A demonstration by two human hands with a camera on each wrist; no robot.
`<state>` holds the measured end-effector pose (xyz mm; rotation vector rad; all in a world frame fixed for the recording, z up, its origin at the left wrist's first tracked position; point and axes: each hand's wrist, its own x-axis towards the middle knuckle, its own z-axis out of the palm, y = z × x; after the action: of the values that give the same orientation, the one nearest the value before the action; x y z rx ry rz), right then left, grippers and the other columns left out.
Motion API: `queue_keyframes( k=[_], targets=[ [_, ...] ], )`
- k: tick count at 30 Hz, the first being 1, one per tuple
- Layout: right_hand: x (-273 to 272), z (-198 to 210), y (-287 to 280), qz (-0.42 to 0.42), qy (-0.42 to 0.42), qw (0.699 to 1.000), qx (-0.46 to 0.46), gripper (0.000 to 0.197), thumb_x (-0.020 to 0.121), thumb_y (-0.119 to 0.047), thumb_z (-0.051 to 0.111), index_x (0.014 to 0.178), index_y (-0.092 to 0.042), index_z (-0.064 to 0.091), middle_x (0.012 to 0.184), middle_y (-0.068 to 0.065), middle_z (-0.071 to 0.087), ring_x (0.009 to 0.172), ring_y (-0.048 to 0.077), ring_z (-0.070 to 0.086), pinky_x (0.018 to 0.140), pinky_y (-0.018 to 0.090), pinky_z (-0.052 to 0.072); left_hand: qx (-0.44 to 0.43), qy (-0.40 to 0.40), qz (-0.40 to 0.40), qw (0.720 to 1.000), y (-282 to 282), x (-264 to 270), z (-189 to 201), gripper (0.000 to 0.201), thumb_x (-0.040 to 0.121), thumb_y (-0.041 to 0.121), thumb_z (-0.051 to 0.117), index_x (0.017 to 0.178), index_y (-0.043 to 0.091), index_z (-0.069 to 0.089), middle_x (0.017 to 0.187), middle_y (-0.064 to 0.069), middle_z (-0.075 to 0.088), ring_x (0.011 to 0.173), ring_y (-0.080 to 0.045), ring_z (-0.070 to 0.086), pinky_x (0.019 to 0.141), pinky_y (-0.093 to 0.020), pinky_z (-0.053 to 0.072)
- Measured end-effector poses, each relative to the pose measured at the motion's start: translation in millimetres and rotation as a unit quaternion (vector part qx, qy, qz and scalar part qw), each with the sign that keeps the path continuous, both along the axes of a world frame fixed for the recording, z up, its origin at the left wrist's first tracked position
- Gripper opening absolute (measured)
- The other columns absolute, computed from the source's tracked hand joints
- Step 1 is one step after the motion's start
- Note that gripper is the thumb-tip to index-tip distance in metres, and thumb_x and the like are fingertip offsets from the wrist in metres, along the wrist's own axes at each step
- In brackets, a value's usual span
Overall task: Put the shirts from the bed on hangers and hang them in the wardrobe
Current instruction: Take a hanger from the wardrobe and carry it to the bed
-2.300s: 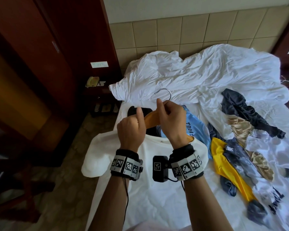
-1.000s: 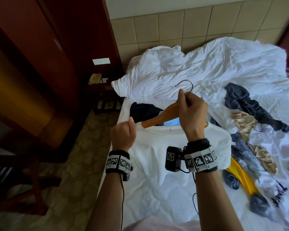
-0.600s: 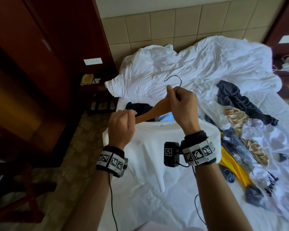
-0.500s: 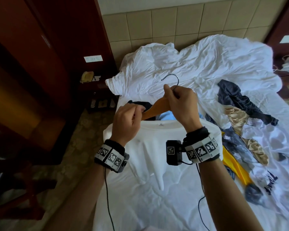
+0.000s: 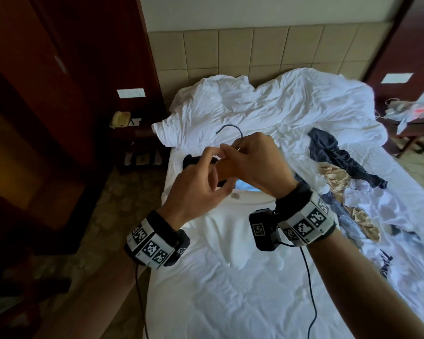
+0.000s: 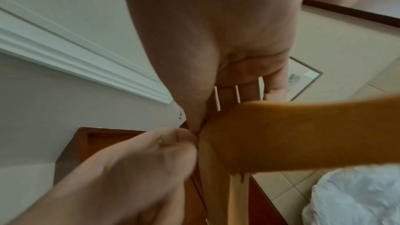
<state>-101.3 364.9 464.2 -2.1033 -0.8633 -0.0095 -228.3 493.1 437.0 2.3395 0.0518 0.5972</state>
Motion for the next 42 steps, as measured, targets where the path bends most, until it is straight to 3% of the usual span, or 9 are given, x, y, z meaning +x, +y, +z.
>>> queue_keyframes(
  k=[5,8,14,17,21,25,29,34,42],
  targets=[
    [-35,42,15,0.056,-0.037,0.998,-0.018,0.063,0.102,-0.033,0.068,0.046,-0.027,0.039,0.039,-0.013,0.037,0.042,0.01,0.038,0.049,0.021,0.027,-0.059,-0.027,0.081,0.995,3,-40,6,0.047,0.094,0.03,0.073,0.128,0.023,0.042,0.077,0.015,0.069,0.063,-0.011,0.065,0.066,-0.035,0.055],
    [-62,62,24,0.1,-0.057,0.993,-0.019,0.068,0.103,-0.028,0.066,0.047,-0.016,0.029,0.039,-0.007,0.027,0.04,0.014,0.031,0.047,0.022,0.024,-0.112,-0.032,0.133,0.984,-11,-74,18,0.021,0.1,0.029,0.066,0.108,0.015,0.053,0.074,0.006,0.07,0.067,-0.007,0.067,0.059,-0.016,0.047],
    [-141,93,27,0.2,-0.139,0.968,-0.064,0.049,0.107,-0.023,0.059,0.059,-0.015,0.055,0.053,-0.012,0.052,0.05,0.006,0.05,0.053,0.016,0.034,-0.207,0.066,0.203,0.955,-55,-156,46,0.038,0.099,0.054,0.058,0.099,0.017,0.068,0.073,0.002,0.076,0.066,0.002,0.068,0.055,-0.004,0.042],
    [-194,98,24,0.256,-0.171,0.946,-0.099,0.027,0.107,-0.022,0.058,0.092,-0.004,0.07,0.084,0.005,0.064,0.071,0.018,0.058,0.066,0.029,0.041,-0.207,0.091,0.213,0.951,-74,-202,44,0.044,0.097,0.056,0.062,0.102,0.013,0.069,0.075,0.001,0.077,0.059,0.004,0.064,0.054,-0.004,0.04],
    [-262,96,26,0.322,-0.2,0.922,-0.082,0.029,0.108,-0.018,0.054,0.089,-0.002,0.069,0.084,0.009,0.067,0.076,0.026,0.065,0.068,0.04,0.052,-0.241,0.056,0.247,0.937,-94,-266,29,0.035,0.1,0.043,0.064,0.107,0.009,0.066,0.074,0.007,0.073,0.066,0.004,0.067,0.062,-0.009,0.047],
    [-321,96,34,0.396,-0.099,0.913,0.015,0.027,0.107,-0.028,0.061,0.085,-0.013,0.068,0.073,-0.009,0.067,0.064,0.006,0.067,0.059,0.024,0.051,-0.274,0.033,0.273,0.921,-97,-342,30,0.032,0.102,0.036,0.062,0.112,0.005,0.061,0.074,0.006,0.072,0.067,-0.003,0.067,0.065,-0.017,0.049],
    [-384,100,39,0.48,0.124,0.869,-0.01,0.022,0.106,-0.032,0.062,0.116,-0.012,0.062,0.075,-0.008,0.076,0.072,0.008,0.077,0.056,0.023,0.059,-0.274,0.005,0.314,0.909,-96,-420,45,0.028,0.103,0.027,0.062,0.11,0.0,0.062,0.067,0.007,0.068,0.064,0.0,0.066,0.06,-0.012,0.049],
    [-475,102,68,0.553,0.257,0.787,-0.096,0.048,0.102,-0.043,0.067,0.138,-0.015,0.053,0.106,0.008,0.078,0.094,0.022,0.079,0.086,0.043,0.066,-0.264,0.003,0.368,0.891,-89,-519,50,0.033,0.101,0.037,0.061,0.114,0.007,0.063,0.077,0.0,0.071,0.068,-0.007,0.069,0.064,-0.015,0.052],
    [-691,102,120,0.657,0.35,0.663,-0.08,0.05,0.091,-0.042,0.081,0.127,-0.009,0.072,0.107,0.009,0.078,0.101,0.024,0.075,0.101,0.039,0.058,-0.223,-0.046,0.495,0.839,-83,-728,67,0.023,0.104,0.029,0.06,0.114,0.009,0.064,0.075,-0.01,0.068,0.063,-0.018,0.059,0.056,-0.022,0.045]
  ],
)
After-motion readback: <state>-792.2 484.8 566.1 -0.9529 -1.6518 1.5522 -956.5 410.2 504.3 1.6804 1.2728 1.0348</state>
